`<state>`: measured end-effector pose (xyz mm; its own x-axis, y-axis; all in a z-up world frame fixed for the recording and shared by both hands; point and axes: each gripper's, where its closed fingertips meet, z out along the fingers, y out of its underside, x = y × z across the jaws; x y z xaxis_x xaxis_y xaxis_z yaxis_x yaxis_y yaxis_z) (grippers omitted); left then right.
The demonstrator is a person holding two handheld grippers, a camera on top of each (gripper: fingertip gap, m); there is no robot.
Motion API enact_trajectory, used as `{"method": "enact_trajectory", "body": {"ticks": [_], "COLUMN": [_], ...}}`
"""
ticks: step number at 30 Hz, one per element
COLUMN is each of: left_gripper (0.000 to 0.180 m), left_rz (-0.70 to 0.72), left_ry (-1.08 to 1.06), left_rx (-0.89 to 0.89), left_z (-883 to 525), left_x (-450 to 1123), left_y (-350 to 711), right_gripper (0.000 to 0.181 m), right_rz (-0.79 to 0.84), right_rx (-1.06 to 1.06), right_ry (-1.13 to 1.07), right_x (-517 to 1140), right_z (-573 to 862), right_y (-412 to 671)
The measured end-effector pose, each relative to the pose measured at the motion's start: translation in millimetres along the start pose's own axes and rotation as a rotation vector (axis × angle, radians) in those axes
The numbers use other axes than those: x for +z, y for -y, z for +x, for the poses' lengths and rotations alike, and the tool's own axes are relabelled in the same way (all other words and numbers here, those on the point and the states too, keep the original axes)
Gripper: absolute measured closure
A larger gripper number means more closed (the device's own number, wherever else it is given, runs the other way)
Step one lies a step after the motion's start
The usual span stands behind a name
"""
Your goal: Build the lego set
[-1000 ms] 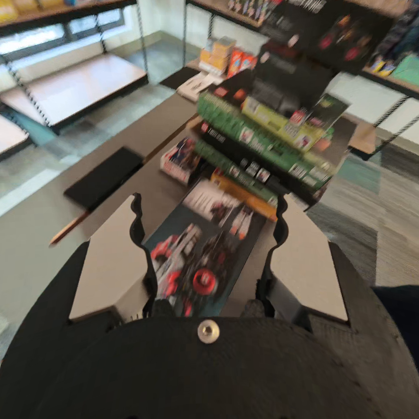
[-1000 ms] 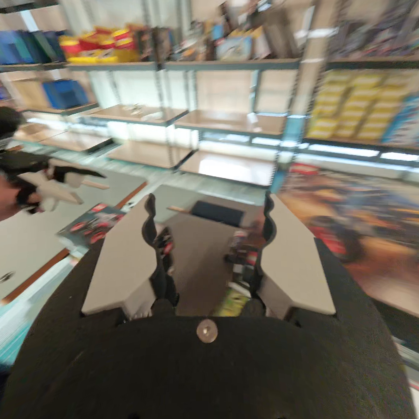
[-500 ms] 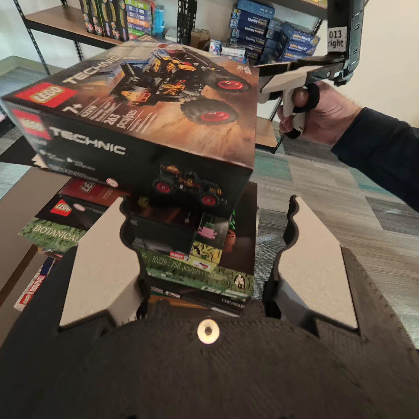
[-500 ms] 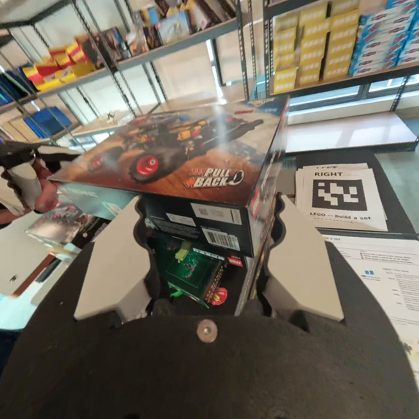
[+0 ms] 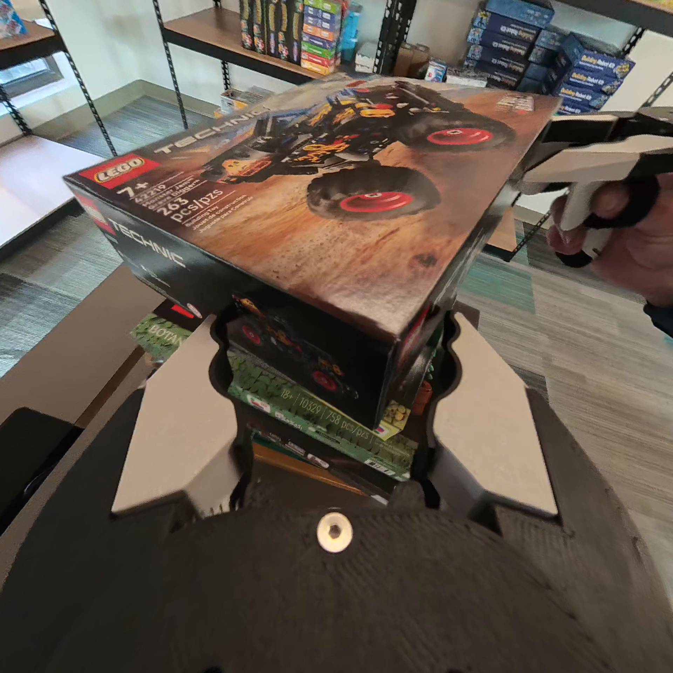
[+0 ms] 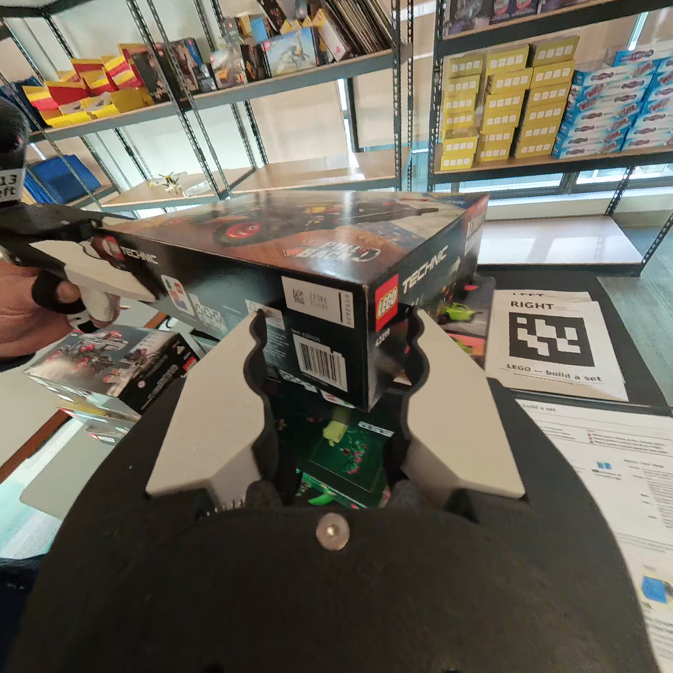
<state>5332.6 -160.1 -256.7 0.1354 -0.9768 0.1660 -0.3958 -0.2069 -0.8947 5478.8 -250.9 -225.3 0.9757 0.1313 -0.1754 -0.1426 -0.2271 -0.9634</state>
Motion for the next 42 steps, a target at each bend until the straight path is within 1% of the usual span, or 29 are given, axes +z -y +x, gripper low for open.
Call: {"method": "enact_trajectory", "body": {"ticks": [3,8,11,15,19,23,24,25,26,27,28,29,30,31,32,33,36,38,40,41,42], "left_gripper": [0.064,0.064,0.064,0.062,0.06,0.053,0.051,0.052,0.066,0.072,0.079,0.078,0.078,0.079,0.076,0.074,0.075,0.074,0.066,0.067,0.073], "left_rz": [0.021,0.071,0.1,0.116,0.099,0.117,0.094,0.052,-0.013,-0.07,-0.105,-0.032,-0.074,-0.175,-0.231,-0.238,-0.283,-0.244,-0.199,-0.215,-0.237], "left_ry": [0.029,0.045,0.074,0.14,0.242,0.306,0.329,0.371,0.444,0.457,0.45,0.441,0.449,0.453,0.453,0.424,0.365,0.297,0.284,0.286,0.274], "left_rx": [-0.014,-0.06,-0.082,-0.094,-0.071,-0.138,-0.128,-0.116,-0.084,-0.069,-0.117,-0.145,-0.148,-0.125,-0.083,-0.084,-0.128,-0.214,-0.257,-0.26,-0.258], "left_z": [-6.3,-14.6,-24.0,-46.0,-73.5,-103.9,-110.1,-117.4,-127.5,-130.7,-132.4,-131.3,-130.1,-126.6,-122.2,-115.7,-107.1,-103.8,-106.7,-107.5,-105.9], "left_x": [-21.2,-70.3,-112.3,-179.6,-241.9,-292.2,-300.6,-307.8,-316.3,-320.3,-322.4,-324.2,-324.4,-323.8,-323.0,-321.9,-321.3,-323.1,-331.6,-334.5,-334.7], "left_y": [-2.2,-7.0,-12.1,-25.7,-52.5,-94.3,-112.1,-134.9,-163.5,-193.6,-224.9,-238.0,-260.3,-283.0,-296.3,-301.7,-315.5,-315.4,-307.3,-309.2,-313.1], "right_gripper": [0.109,0.11,0.111,0.112,0.114,0.114,0.115,0.115,0.116,0.114,0.115,0.122,0.122,0.121,0.122,0.122,0.123,0.124,0.126,0.125,0.124], "right_rz": [0.028,0.044,0.098,0.099,0.055,-0.01,-0.035,-0.05,-0.057,-0.067,-0.057,-0.048,-0.087,-0.12,-0.156,-0.188,-0.248,-0.344,-0.34,-0.361,-0.377], "right_rx": [0.0,0.003,0.015,0.014,0.036,0.052,0.055,0.067,0.083,0.093,0.08,0.071,0.085,0.092,0.077,0.061,0.11,0.05,0.051,0.076,0.093], "right_ry": [0.015,0.047,0.092,0.18,0.293,0.392,0.413,0.438,0.46,0.477,0.502,0.502,0.503,0.511,0.51,0.5,0.532,0.529,0.526,0.519,0.509], "right_x": [0.9,13.1,27.2,57.0,95.3,133.7,141.7,147.6,152.3,156.3,158.2,159.1,161.5,161.4,160.1,159.0,155.4,154.1,153.8,154.7,156.2], "right_z": [-26.5,-71.8,-109.3,-170.5,-229.1,-286.4,-299.9,-313.5,-325.2,-333.6,-341.2,-345.5,-350.0,-353.3,-353.8,-351.2,-347.9,-345.3,-343.9,-342.9,-341.6], "right_y": [6.2,13.0,20.0,18.2,-1.0,-40.8,-54.2,-66.0,-77.2,-89.5,-100.0,-109.3,-121.7,-131.0,-140.1,-150.0,-169.4,-186.9,-188.5,-190.5,-191.9]}}
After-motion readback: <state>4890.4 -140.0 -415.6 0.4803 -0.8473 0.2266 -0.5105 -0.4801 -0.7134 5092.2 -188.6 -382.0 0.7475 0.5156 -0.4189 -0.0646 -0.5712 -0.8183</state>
